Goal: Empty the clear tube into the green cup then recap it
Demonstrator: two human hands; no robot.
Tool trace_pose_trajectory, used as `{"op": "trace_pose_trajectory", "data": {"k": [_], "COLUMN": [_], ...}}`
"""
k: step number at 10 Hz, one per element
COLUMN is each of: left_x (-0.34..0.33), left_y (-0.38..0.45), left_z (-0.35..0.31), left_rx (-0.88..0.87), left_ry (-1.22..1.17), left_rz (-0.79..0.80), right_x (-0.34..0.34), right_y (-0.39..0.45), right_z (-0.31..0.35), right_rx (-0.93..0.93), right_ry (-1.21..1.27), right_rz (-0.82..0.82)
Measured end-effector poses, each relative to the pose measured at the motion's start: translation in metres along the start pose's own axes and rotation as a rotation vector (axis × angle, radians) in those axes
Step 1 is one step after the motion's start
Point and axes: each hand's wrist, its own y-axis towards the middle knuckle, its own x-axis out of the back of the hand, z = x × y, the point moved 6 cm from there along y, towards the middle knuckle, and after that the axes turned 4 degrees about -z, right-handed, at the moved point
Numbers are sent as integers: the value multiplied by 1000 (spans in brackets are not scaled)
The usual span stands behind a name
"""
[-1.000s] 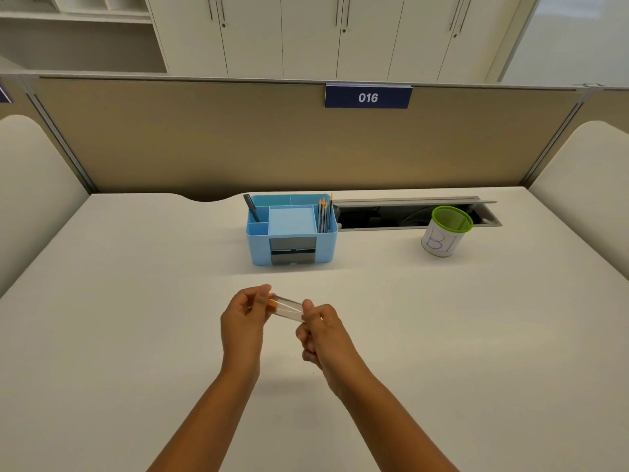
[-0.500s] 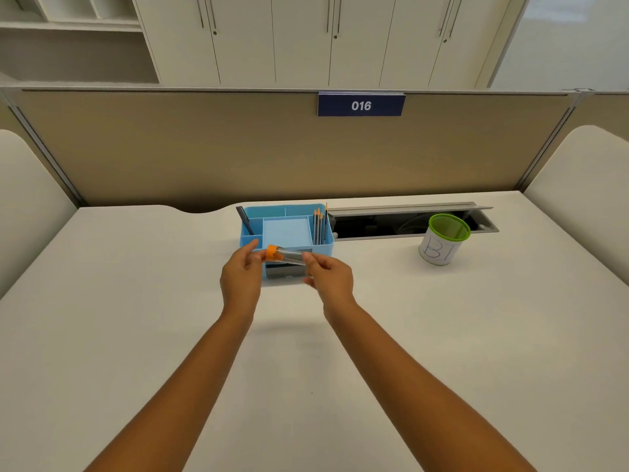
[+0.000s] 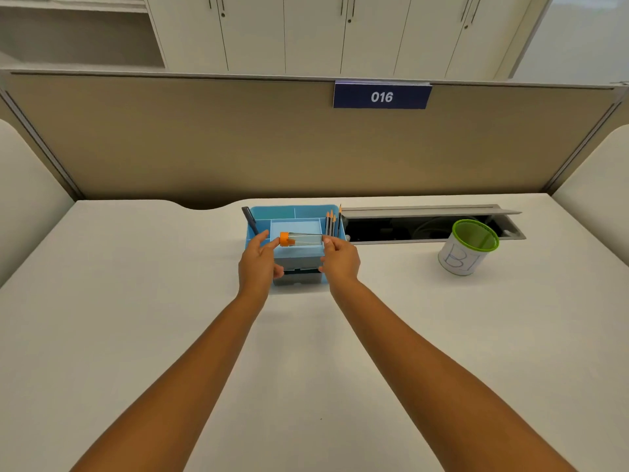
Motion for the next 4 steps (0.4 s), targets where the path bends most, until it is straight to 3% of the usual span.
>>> {"op": "trace_pose_trajectory", "data": {"k": [4], "left_x": [0], "left_y": [4], "left_z": [9], "left_rx": [4], "left_ry": [52], "left_rz": [-58], "right_x": [-7], "right_y": [0], "right_z": [-12], "right_rx": [-1], "right_ry": [-77], "right_rz": [20]}}
